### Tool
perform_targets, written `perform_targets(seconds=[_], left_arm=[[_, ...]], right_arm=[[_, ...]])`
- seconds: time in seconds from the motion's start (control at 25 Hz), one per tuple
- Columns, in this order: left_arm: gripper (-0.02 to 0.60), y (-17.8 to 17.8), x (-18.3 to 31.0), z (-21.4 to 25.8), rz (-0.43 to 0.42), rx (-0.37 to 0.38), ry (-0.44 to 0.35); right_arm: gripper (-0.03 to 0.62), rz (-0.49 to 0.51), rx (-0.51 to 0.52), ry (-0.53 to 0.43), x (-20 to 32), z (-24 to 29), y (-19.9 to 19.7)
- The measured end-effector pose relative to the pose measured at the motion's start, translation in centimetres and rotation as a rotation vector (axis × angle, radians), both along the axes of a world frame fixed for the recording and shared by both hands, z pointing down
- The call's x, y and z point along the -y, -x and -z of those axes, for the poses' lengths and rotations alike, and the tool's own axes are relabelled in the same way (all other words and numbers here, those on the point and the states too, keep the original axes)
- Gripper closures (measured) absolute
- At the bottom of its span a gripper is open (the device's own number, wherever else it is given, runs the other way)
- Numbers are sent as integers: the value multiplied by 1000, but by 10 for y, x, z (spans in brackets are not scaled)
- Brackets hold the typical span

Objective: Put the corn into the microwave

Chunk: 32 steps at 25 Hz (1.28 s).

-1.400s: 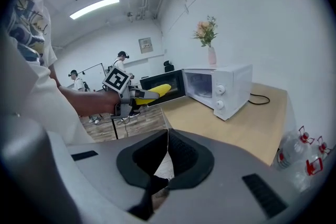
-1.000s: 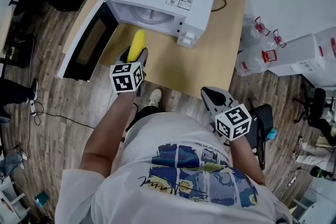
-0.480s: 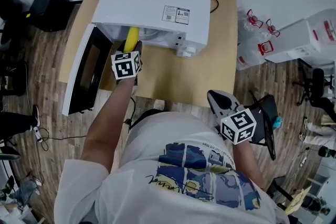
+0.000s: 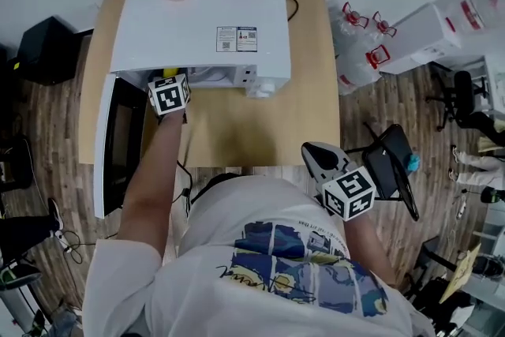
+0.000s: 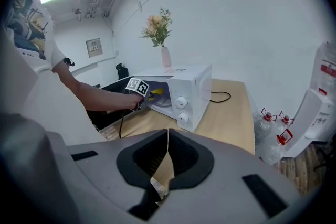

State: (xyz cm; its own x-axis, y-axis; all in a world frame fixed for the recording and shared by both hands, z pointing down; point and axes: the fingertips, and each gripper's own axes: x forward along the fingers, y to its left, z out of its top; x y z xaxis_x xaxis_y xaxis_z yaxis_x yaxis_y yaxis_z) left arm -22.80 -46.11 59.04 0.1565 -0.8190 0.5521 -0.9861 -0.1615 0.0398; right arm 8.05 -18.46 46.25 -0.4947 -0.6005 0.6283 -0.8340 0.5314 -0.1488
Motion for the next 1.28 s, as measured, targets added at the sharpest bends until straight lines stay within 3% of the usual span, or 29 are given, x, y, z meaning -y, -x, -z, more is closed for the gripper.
perform_targets(seconds=[0.52,1.04,1.28], left_arm=[[322,-7,34,-18,-32,70,-9],[317,-13,37,-20,-42,106,-33],[278,-13,36,-18,-47,109,-45]], right_arm=[[582,-71,-39,17,-1,3,-23],[582,-55,-38,25,0,3,-21],[582,-46,-38,21,0,4,-20]])
